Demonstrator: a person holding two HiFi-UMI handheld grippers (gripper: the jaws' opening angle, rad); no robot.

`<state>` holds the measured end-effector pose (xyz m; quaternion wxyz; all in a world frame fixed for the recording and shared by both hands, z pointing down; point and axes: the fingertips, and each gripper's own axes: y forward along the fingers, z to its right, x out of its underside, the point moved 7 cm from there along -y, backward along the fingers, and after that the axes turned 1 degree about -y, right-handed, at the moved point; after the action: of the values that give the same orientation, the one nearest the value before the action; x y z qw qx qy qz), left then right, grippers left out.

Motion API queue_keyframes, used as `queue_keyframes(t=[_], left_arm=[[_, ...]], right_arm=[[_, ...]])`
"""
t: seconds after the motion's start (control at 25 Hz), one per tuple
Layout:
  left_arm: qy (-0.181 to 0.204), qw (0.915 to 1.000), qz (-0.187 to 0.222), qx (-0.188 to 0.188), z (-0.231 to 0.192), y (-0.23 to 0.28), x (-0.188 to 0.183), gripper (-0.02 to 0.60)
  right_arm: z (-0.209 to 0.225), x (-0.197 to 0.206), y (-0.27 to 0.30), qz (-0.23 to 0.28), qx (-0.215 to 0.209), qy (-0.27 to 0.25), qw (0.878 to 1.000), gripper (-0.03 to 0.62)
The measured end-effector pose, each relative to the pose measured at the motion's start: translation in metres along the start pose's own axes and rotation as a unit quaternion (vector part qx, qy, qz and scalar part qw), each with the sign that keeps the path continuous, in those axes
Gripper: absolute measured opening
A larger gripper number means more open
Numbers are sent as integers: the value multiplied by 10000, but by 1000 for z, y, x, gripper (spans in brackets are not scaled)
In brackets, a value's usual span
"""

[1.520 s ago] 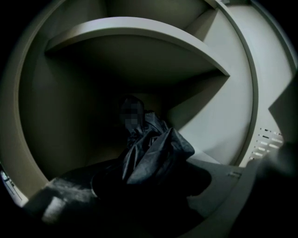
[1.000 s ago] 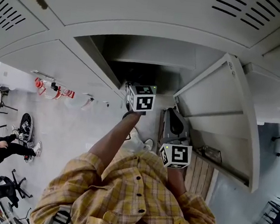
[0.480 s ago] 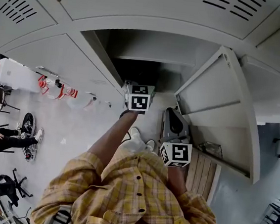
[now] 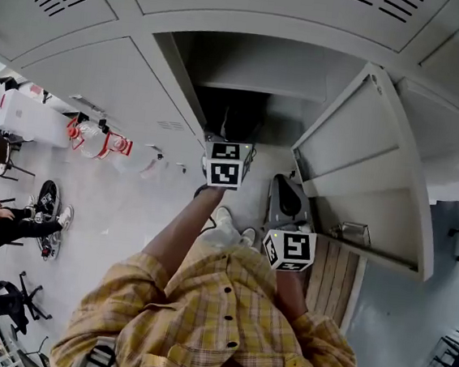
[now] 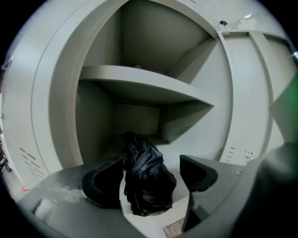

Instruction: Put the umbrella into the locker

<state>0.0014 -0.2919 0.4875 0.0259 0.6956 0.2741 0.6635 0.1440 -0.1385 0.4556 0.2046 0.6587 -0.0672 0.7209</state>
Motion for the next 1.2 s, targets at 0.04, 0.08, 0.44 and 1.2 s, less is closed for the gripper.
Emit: queue_keyframes(t=[0.04, 0.08, 0.44, 1.2], left_arm=[[-34, 10000, 21, 3, 0, -5, -1, 385], [-61, 10000, 55, 4, 0, -10, -3, 384], [-282, 9990, 300, 182, 3, -51, -9, 323], [-146, 9962, 852, 83, 4, -124, -3, -2]], right_arm=[[-1, -1, -1, 13, 9, -10, 10000, -2], [-2, -2, -3, 28, 20, -23, 10000, -2], [-9, -7, -11, 102, 41, -78, 9999, -2], [-22, -24, -11, 260, -67, -160, 9995, -2]])
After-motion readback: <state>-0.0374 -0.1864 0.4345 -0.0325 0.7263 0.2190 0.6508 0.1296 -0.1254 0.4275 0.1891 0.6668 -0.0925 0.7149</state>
